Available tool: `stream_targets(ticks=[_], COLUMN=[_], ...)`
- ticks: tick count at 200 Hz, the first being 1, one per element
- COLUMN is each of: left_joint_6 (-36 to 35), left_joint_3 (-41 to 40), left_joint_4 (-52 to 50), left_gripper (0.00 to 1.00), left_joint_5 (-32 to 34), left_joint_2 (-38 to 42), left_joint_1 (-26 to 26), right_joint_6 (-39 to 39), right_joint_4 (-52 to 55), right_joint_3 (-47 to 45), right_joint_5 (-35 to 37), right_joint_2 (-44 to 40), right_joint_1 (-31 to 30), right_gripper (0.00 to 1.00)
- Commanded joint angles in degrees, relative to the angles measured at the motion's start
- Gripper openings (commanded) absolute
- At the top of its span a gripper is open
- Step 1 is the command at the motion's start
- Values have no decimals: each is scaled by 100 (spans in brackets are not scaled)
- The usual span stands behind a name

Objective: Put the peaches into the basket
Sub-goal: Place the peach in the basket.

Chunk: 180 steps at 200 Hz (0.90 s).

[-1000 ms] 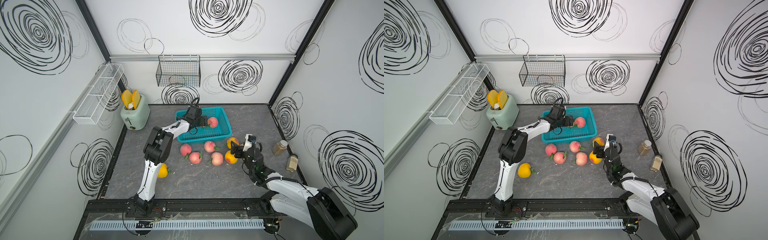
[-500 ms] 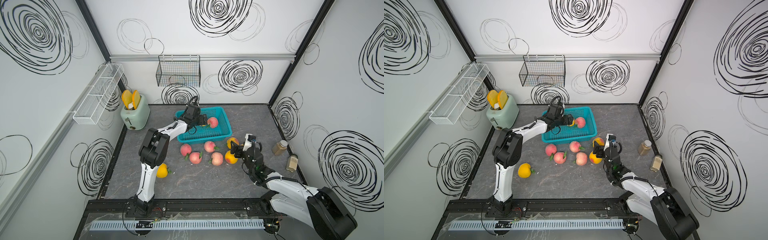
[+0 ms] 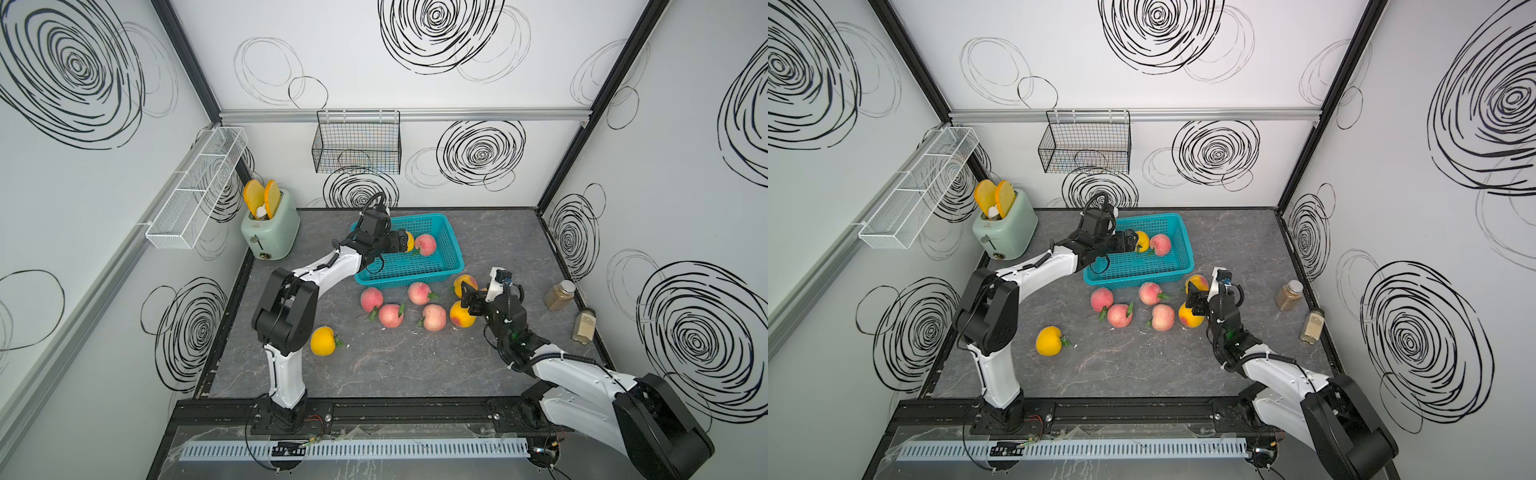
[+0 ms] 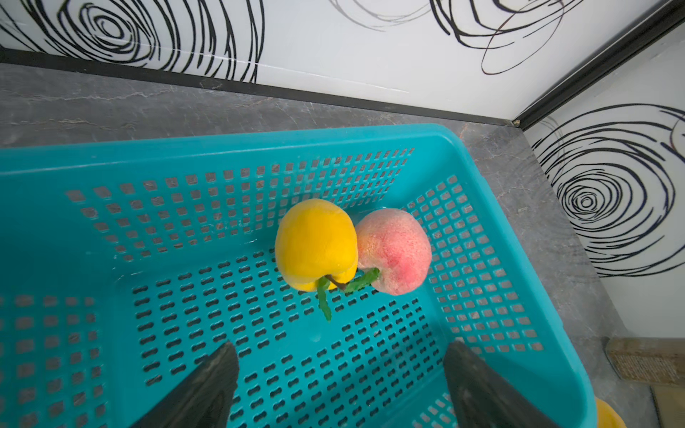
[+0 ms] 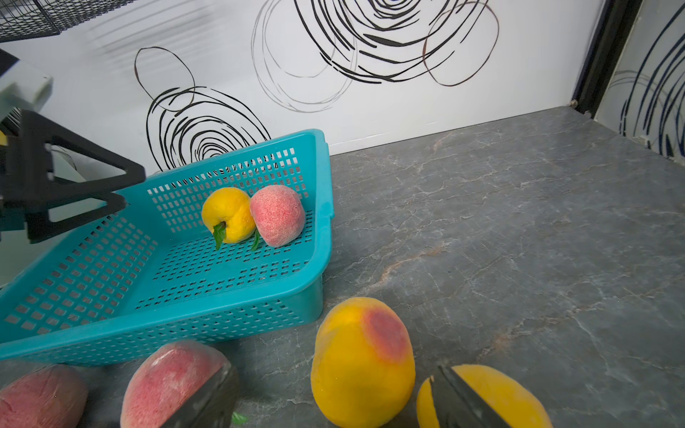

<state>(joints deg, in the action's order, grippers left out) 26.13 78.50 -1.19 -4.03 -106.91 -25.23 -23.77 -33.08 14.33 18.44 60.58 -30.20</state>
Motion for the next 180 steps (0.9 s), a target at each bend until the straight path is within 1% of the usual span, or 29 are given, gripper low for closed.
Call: stream_targets(ticks=[1,69,78,121,150,180], left_joint_6=[-106,-143,-311,-499,-489,-416], left_joint_3=[-357,-1534,-1633,-2042,-2252,-2431], left_joint_4=[283,-7,-113,-669,-1014,-1238], left_gripper=[91,91,91,91,91,91], left_joint_5=[-88,-234,-238,-186,-169,-212], left_joint_2=[506,1997,2185,3034,3550,4051], left_joint_1=[181,615,648,818,947,933], right_joint_6=[30,30,22,0,-44,-49], right_joint_4=[5,5,12,21,-13,-7], right_joint_3=[164,197,199,189,181,186], right_joint_5=[47,-58,-76,-77,-157,-172], right_joint_2=[-51,53,64,33,68,95], right_joint_1=[-27,-30,-24,-30,-27,-34], right_gripper=[85,85,85,85,85,85])
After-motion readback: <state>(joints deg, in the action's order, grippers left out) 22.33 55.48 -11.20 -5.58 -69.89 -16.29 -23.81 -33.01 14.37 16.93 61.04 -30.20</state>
